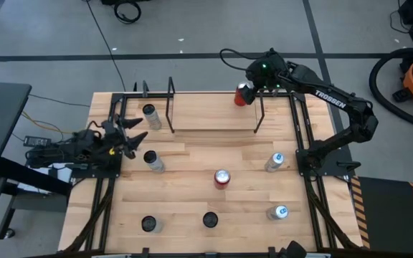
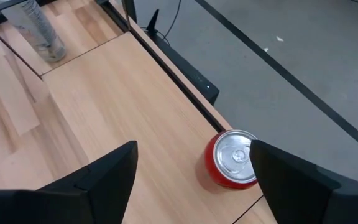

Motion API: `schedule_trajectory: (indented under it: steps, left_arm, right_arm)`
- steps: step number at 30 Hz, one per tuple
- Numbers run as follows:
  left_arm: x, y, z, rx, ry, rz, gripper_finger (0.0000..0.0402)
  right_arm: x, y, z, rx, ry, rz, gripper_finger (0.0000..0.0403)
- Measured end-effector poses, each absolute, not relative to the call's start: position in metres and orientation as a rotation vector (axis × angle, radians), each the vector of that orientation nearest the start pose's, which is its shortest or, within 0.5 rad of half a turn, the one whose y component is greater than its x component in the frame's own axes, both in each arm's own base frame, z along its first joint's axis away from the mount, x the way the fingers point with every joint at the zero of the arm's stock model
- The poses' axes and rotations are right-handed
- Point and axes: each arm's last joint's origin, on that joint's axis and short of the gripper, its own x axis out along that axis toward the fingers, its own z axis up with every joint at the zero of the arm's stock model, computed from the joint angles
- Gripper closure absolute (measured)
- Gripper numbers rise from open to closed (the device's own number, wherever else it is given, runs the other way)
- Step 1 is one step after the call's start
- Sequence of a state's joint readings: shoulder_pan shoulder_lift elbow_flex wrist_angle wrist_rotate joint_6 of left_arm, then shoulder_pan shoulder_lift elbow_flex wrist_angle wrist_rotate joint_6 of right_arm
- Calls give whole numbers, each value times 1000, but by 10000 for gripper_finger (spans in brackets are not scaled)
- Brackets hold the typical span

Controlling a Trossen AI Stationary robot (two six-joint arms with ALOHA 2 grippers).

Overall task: Place canned beverage on shelf
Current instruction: Put the top white yellow soda can on the shelf

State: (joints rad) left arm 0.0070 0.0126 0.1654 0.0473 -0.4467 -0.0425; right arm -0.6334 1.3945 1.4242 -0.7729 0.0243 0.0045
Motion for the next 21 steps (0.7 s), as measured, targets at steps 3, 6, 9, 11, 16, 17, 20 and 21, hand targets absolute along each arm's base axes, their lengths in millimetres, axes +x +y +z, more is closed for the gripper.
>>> schedule_trajectory:
  steps: [3, 6, 9, 11, 16, 17, 20, 21]
  left_arm:
    - [82, 14, 221, -84, -191, 459, 95]
    - [82, 15, 222, -113, -208, 470, 95]
    - [82, 16, 221, -123, -208, 474, 95]
    - [83, 16, 220, -119, -190, 474, 95]
    - [89, 16, 215, -88, -116, 480, 91]
    - [91, 16, 214, -83, -98, 481, 89]
    - [99, 19, 210, -72, -47, 521, 88]
    - [101, 21, 208, -72, -30, 571, 88]
  right_arm:
    - [232, -171, 365, 231, 720, -628, 84]
    - [232, -171, 365, 233, 720, -629, 84]
    - [232, -171, 365, 233, 720, -629, 84]
    - [232, -171, 365, 232, 720, -629, 84]
    - [232, -171, 365, 232, 721, -629, 84]
    - [232, -171, 365, 232, 720, -629, 84]
    - [232, -171, 365, 231, 720, -628, 84]
    - [232, -171, 365, 232, 721, -628, 84]
